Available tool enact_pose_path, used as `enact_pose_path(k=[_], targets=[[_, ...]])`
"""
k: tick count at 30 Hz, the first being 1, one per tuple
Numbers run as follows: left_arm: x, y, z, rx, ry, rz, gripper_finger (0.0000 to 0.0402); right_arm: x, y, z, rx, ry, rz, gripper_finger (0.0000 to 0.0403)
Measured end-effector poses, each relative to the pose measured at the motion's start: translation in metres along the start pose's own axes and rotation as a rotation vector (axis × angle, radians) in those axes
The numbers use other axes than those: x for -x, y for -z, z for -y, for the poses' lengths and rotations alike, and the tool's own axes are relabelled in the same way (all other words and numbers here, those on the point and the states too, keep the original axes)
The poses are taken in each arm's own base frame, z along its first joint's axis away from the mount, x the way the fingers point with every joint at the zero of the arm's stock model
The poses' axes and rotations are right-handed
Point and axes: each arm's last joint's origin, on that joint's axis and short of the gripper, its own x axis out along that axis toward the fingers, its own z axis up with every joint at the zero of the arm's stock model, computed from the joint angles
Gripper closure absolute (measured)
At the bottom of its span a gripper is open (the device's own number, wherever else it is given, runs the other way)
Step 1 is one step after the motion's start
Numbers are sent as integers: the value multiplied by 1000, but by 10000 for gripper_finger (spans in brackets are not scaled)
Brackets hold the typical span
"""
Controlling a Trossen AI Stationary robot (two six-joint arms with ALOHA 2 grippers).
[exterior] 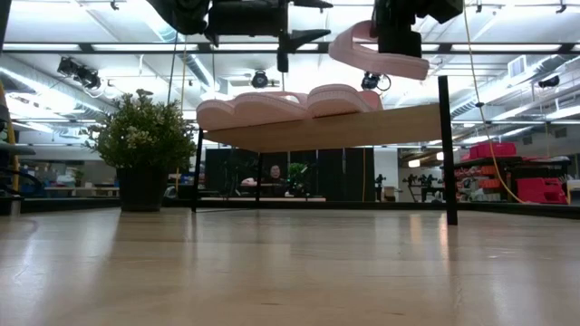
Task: Pick and place slides into the shelf
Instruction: Put the pink slide on the shelf
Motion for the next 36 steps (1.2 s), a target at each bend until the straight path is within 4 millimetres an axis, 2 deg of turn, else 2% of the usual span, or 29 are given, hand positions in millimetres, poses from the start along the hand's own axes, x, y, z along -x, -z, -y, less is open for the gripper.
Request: enact_pose_path(k=[8,21,36], targets=[[2,4,-10,17,-102,-53,203,2,2,-5,-32,-3,-8,395],[4,-1,-19,-22,-174,-17,158,2,4,-9,-31,2,-53,395],[4,-1,-19,-17,-191,0,178,1,7,-12,-2,9,-132,395]])
